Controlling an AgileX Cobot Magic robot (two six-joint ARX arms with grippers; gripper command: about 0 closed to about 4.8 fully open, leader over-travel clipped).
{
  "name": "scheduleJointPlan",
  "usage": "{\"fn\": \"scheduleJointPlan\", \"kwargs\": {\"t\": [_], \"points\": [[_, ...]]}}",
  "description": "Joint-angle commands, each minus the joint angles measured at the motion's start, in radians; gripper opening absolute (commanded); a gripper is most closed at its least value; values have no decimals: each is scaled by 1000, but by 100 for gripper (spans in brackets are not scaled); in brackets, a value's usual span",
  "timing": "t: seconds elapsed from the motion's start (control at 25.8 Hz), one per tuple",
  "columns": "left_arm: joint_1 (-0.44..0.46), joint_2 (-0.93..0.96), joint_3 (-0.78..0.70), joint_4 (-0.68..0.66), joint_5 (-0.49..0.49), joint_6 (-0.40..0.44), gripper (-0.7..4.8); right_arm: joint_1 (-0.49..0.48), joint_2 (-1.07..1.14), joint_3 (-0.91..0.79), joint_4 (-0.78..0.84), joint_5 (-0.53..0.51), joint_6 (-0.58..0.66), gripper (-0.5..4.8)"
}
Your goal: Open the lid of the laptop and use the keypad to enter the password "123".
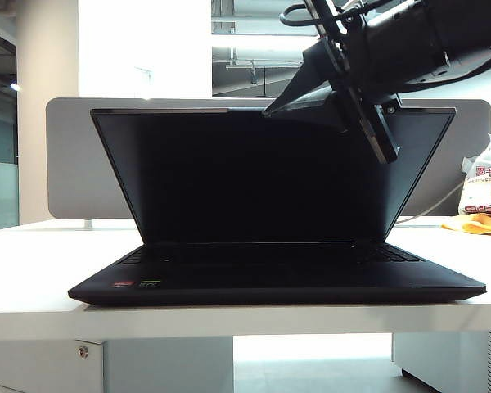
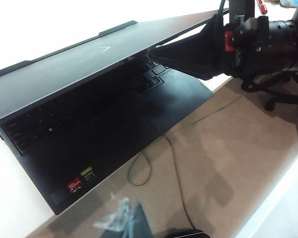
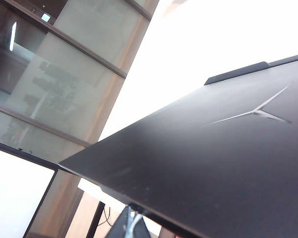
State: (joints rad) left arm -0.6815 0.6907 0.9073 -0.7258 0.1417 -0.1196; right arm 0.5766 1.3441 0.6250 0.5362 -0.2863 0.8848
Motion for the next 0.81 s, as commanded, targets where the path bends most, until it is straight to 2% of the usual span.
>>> {"fn": "scheduleJointPlan", "kwargs": {"t": [0.04, 0.19, 0.39, 0.5, 0.66, 0.81], "points": [[0, -1, 3, 8, 0, 13, -5, -11, -4, 13, -19, 43, -7, -6], [0, -1, 3, 8, -11, 15, -5, 8, -5, 13, -154, -54, -33, -6], [0, -1, 3, -5, -11, 15, -5, 77, -31, 13, -276, -72, -133, -6], [0, -1, 3, -9, -11, 15, -5, 78, -34, 13, -348, 14, -202, -6], [0, -1, 3, -21, -11, 15, -5, 76, -33, 16, -429, 177, -339, -6], [0, -1, 3, -21, -11, 15, -5, 76, -34, 20, -442, 289, -418, -6]]}}
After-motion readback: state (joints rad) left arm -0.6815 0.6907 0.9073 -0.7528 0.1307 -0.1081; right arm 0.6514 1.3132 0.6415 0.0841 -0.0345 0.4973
